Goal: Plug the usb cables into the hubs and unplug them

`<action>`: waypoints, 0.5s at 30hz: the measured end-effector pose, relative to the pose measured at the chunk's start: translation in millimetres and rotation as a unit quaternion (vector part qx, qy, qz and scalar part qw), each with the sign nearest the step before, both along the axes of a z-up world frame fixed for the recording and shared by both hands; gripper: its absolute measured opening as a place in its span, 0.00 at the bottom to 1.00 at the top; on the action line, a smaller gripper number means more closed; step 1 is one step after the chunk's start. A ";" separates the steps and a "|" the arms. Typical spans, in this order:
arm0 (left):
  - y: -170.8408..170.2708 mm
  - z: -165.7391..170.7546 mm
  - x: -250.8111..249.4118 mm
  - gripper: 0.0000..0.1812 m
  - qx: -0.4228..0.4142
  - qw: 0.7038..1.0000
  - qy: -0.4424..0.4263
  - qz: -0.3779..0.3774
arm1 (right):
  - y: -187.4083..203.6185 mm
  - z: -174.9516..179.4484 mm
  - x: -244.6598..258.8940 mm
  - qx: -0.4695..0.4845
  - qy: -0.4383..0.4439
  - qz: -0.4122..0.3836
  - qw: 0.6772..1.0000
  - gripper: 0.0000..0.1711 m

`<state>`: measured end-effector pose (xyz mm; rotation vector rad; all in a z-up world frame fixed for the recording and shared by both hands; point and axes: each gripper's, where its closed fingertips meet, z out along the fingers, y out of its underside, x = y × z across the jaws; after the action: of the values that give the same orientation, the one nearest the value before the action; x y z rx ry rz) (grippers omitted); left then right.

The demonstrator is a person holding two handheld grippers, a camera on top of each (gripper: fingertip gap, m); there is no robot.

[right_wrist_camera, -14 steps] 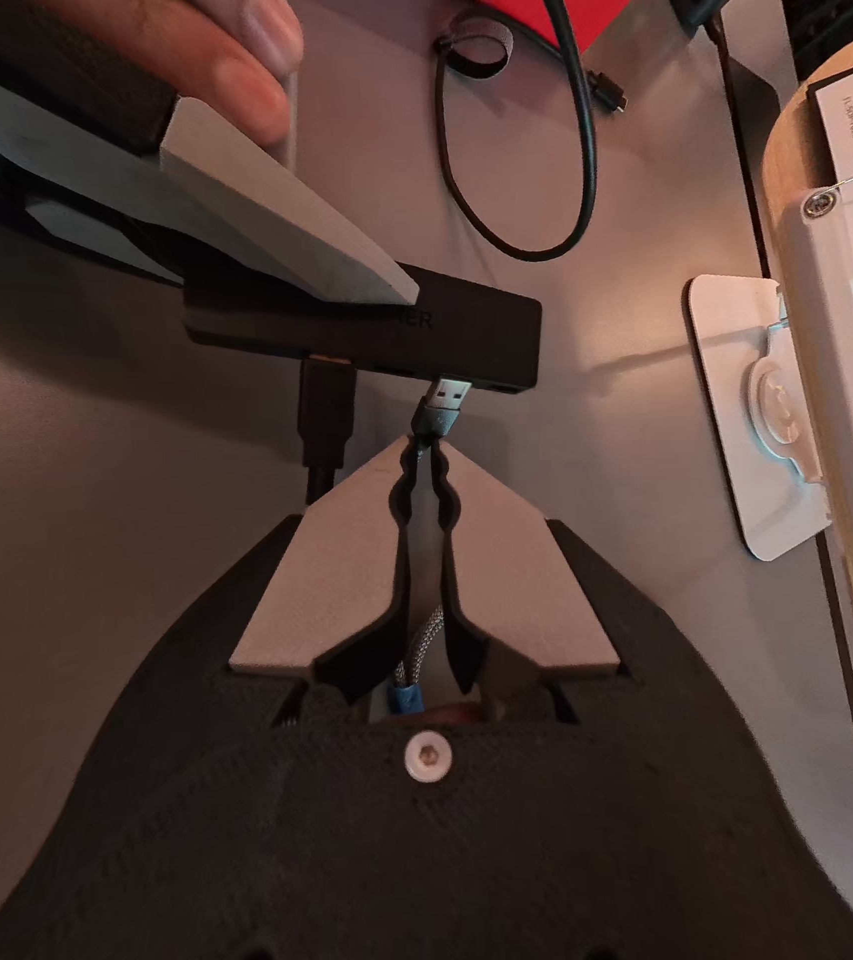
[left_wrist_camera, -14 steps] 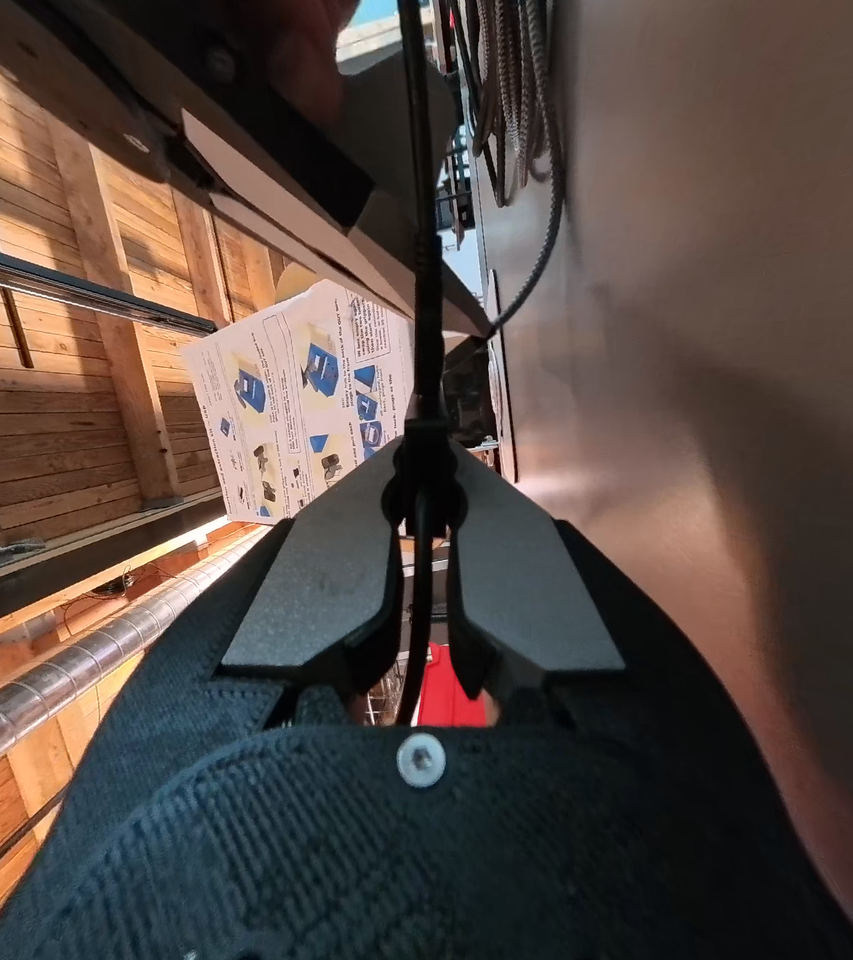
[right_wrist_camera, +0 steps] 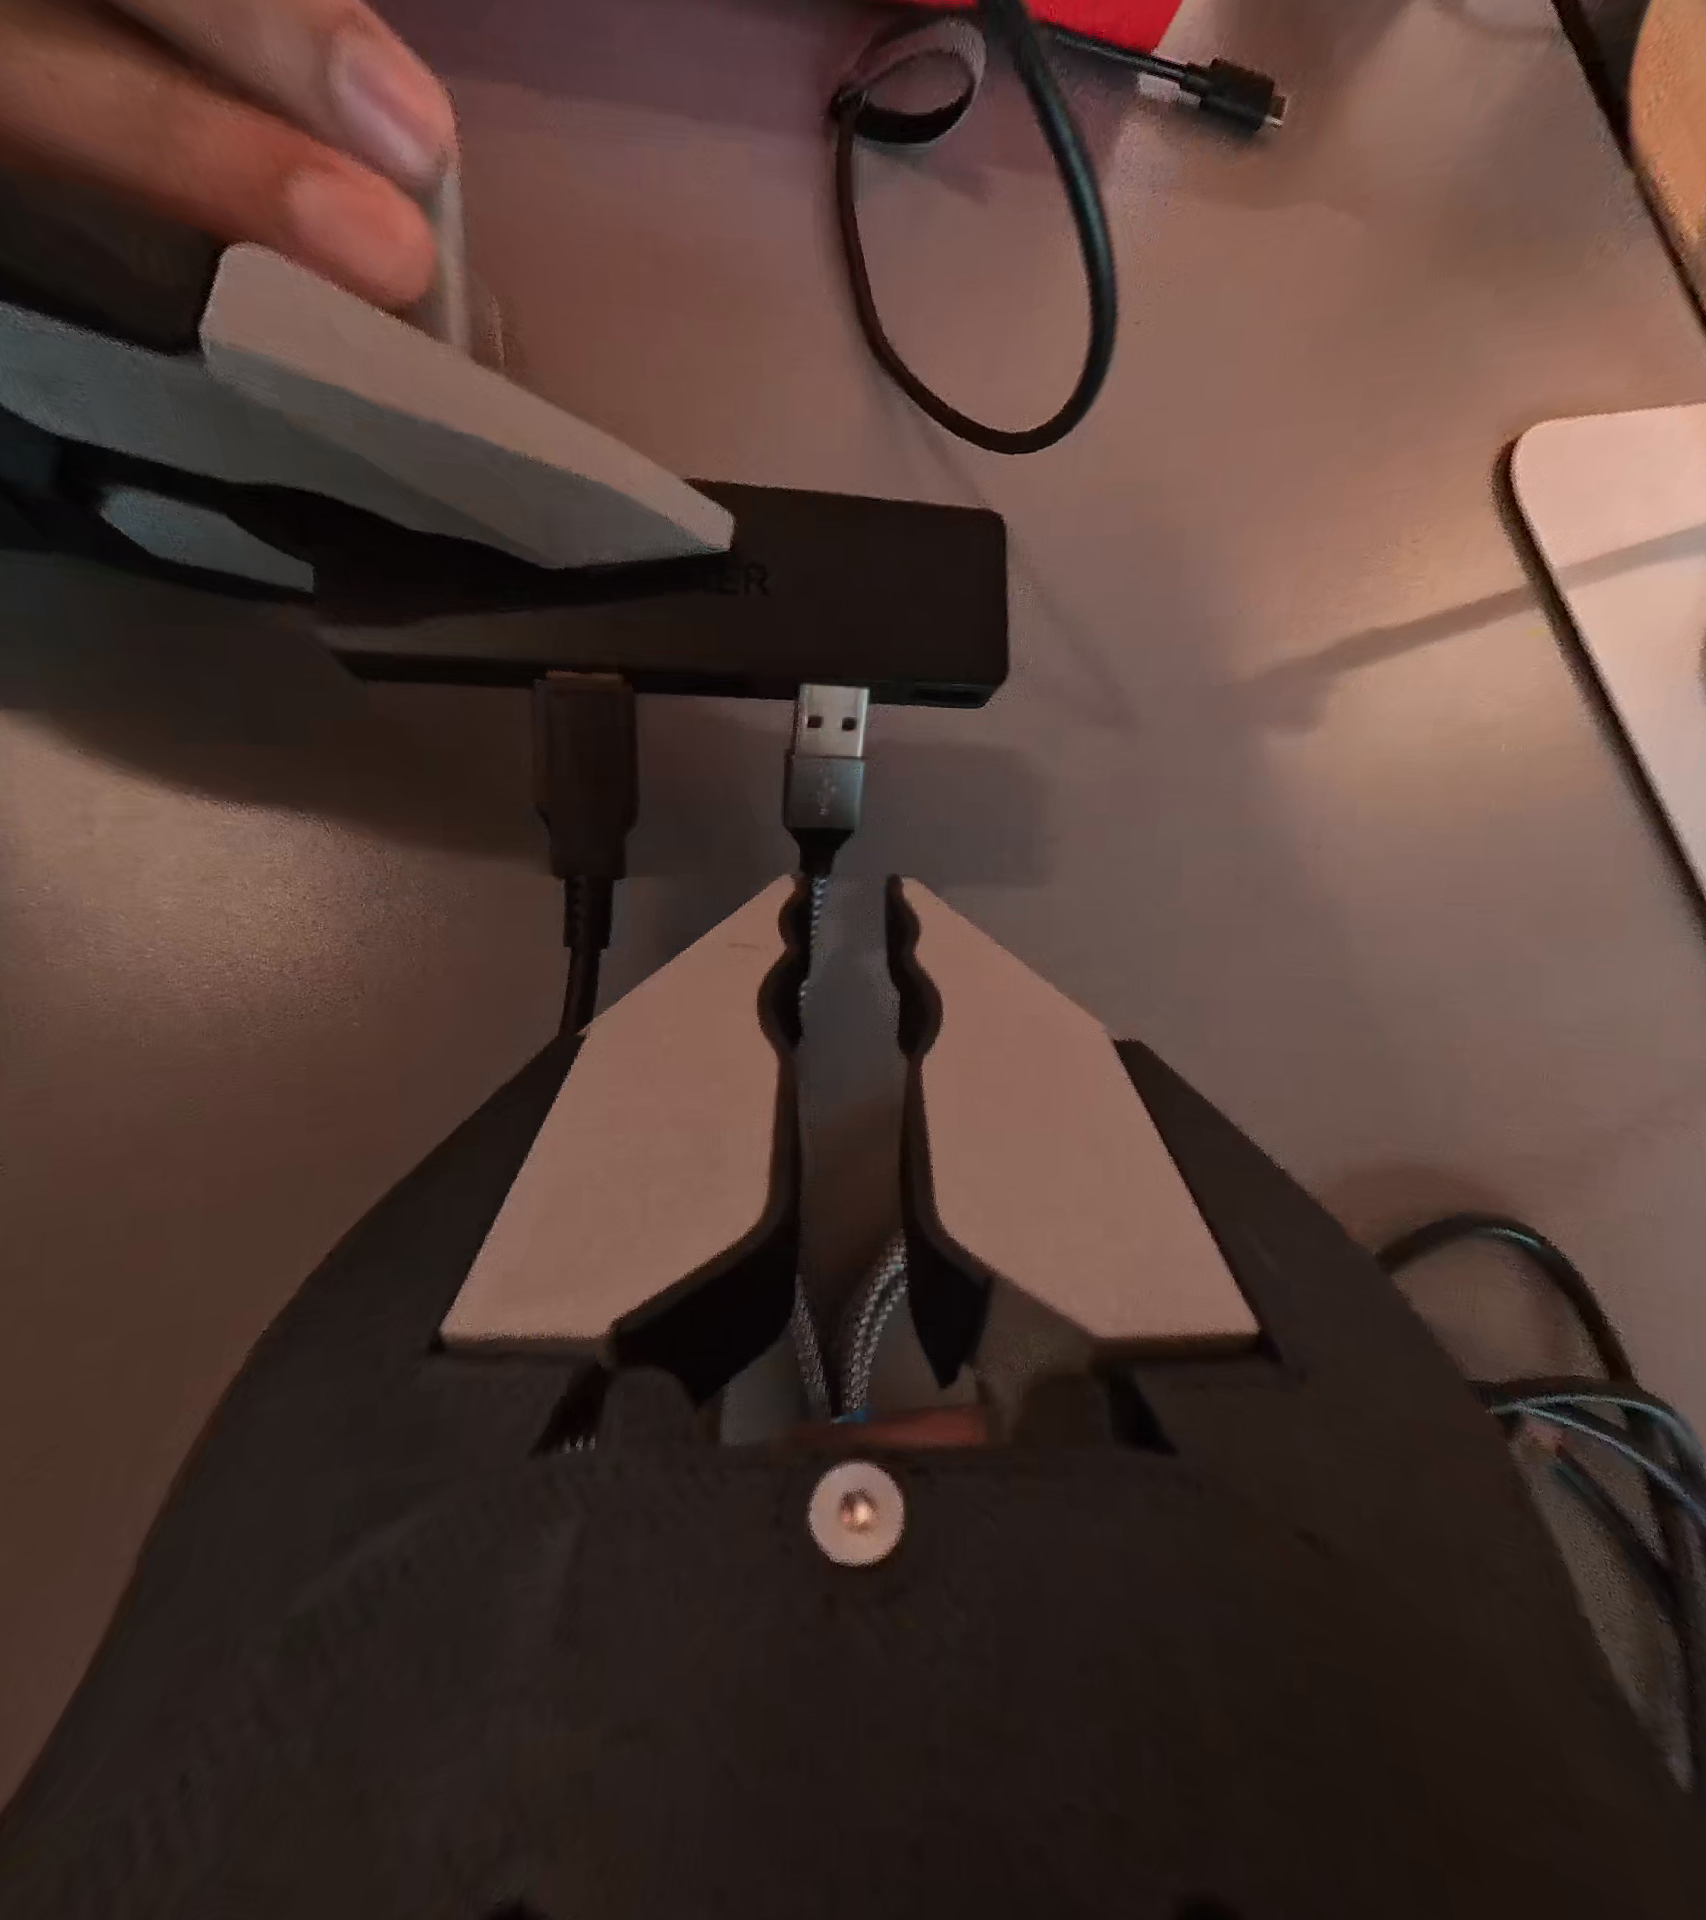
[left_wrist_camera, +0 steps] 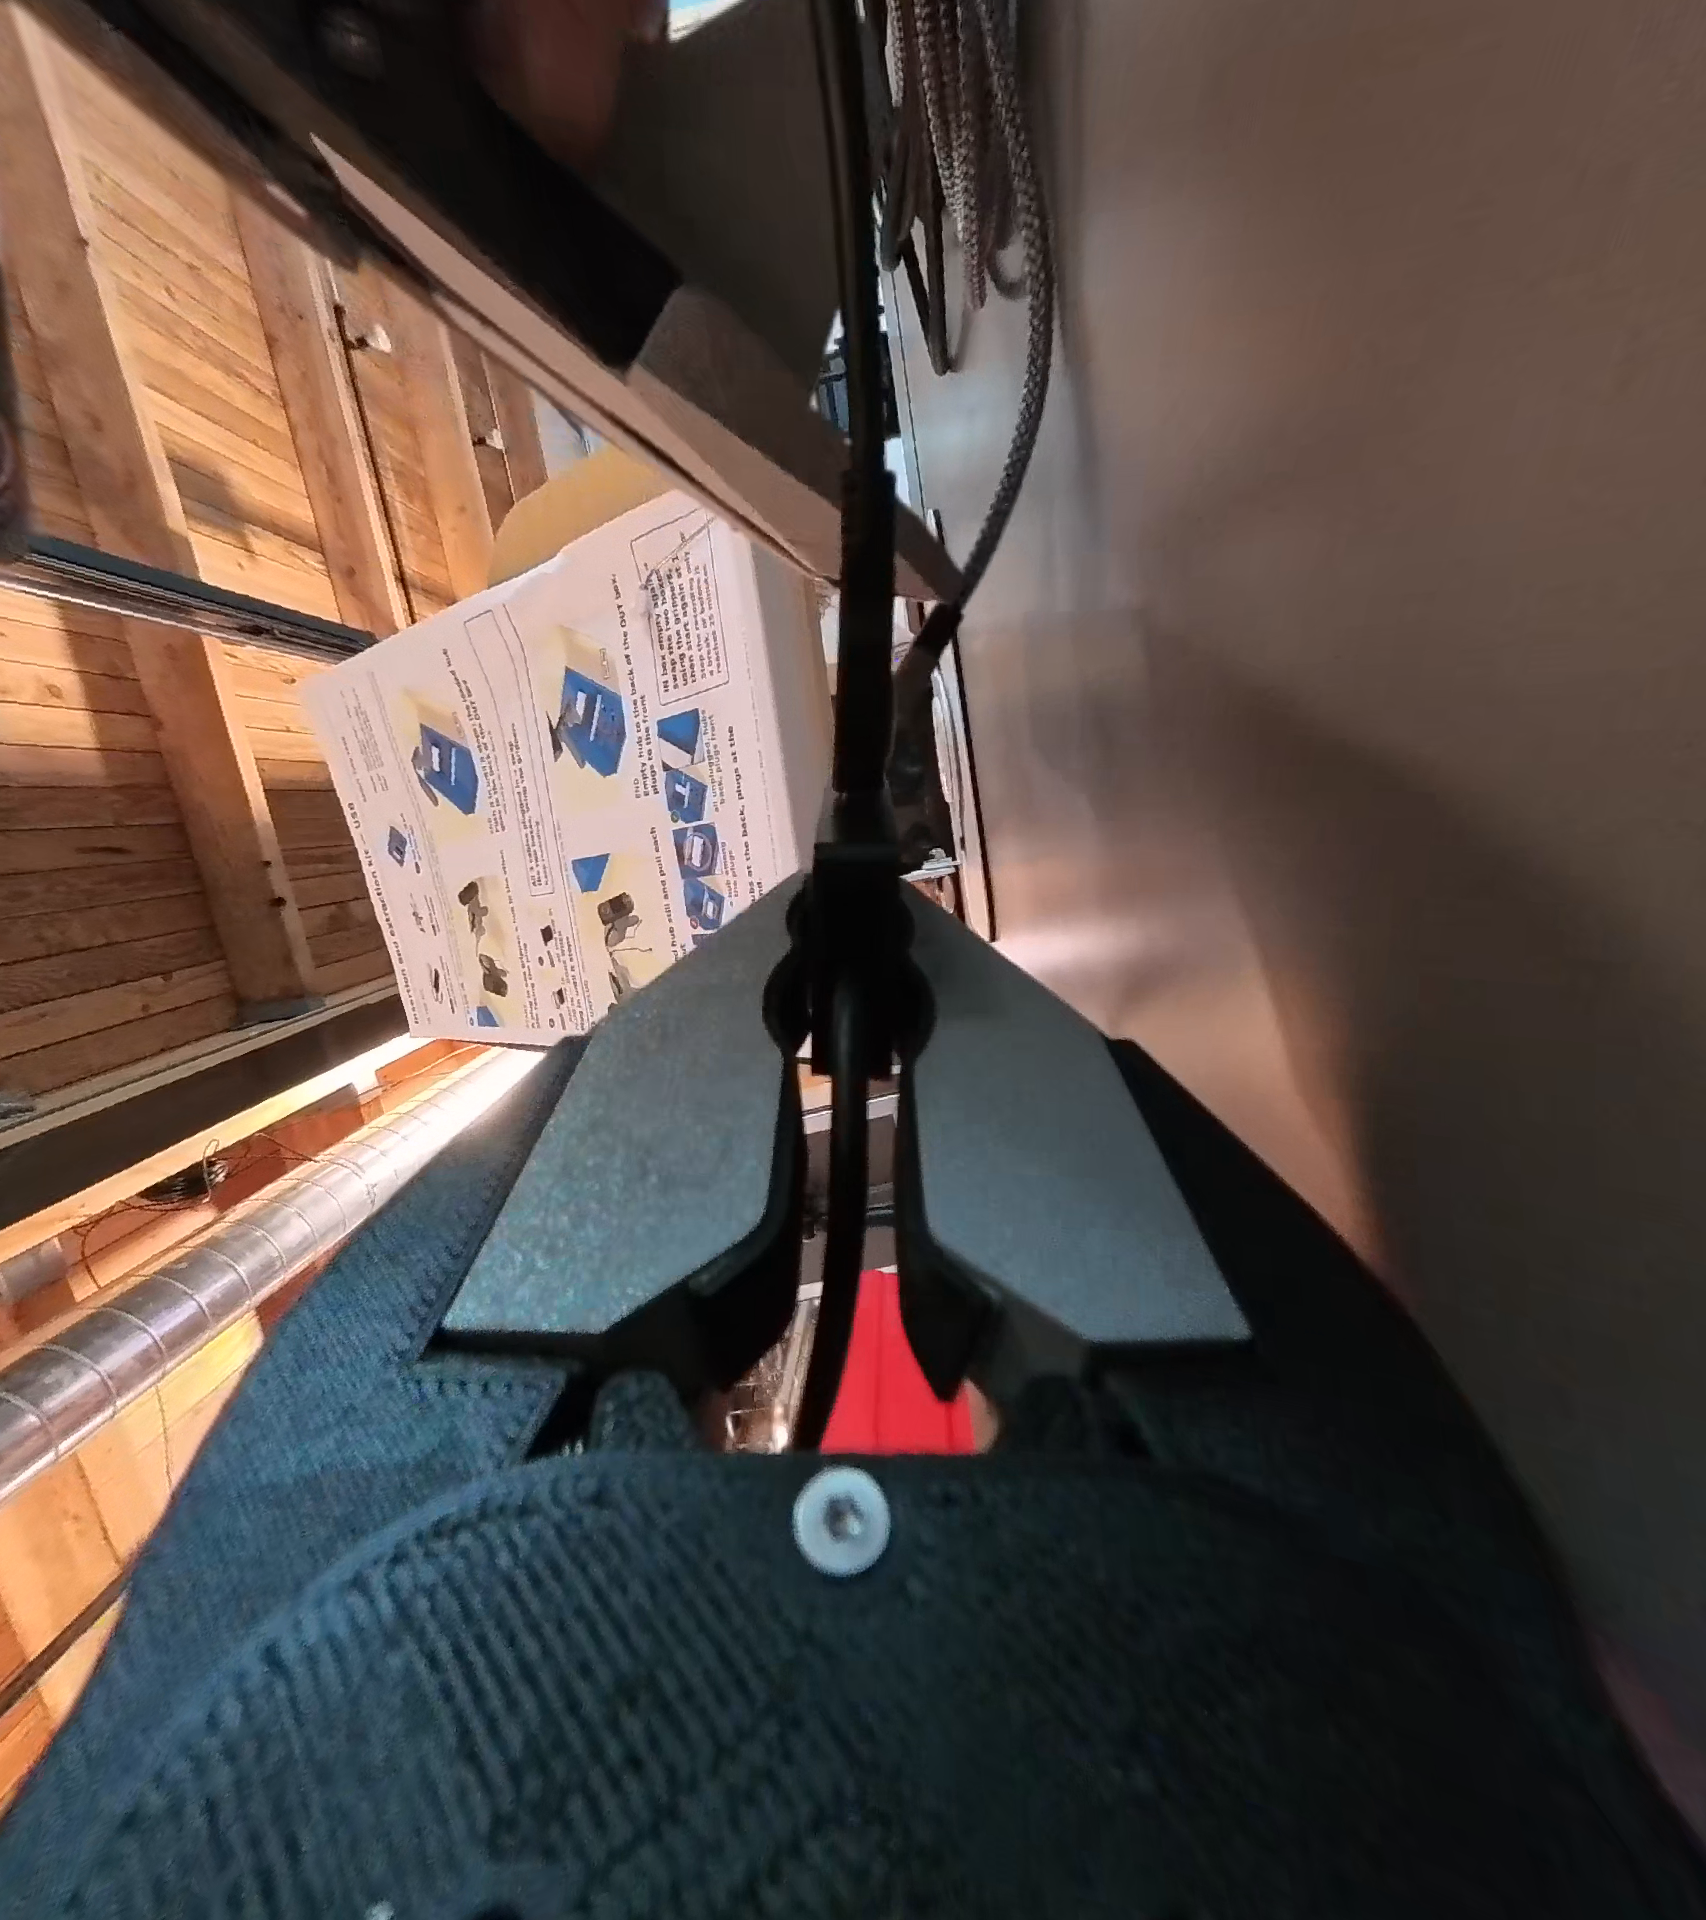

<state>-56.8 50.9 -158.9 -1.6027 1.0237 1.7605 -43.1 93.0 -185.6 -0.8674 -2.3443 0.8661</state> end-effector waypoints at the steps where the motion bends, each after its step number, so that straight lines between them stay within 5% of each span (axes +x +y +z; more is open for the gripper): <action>1: 0.2 0.1 0.2 0.05 0.000 1.000 0.000 -0.001 | -0.6 0.7 -0.2 -0.019 -0.005 0.003 1.000 0.10; 6: 0.5 -0.1 0.4 0.05 0.001 1.000 -0.002 -0.001 | -8.9 0.1 -3.4 -0.070 -0.010 0.015 0.997 0.21; 11: -0.3 0.1 -1.4 0.05 0.001 1.000 -0.002 0.005 | -12.2 -3.0 -8.3 -0.043 0.014 0.013 0.999 0.06; 15: -0.8 0.3 -2.5 0.05 0.002 1.000 -0.001 0.007 | -12.5 -2.6 -7.0 -0.043 0.004 0.008 0.999 0.06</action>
<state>-59.3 50.1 -158.6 -1.6125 1.0097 1.7692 -50.1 80.6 -188.2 -0.8783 -2.3250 0.9816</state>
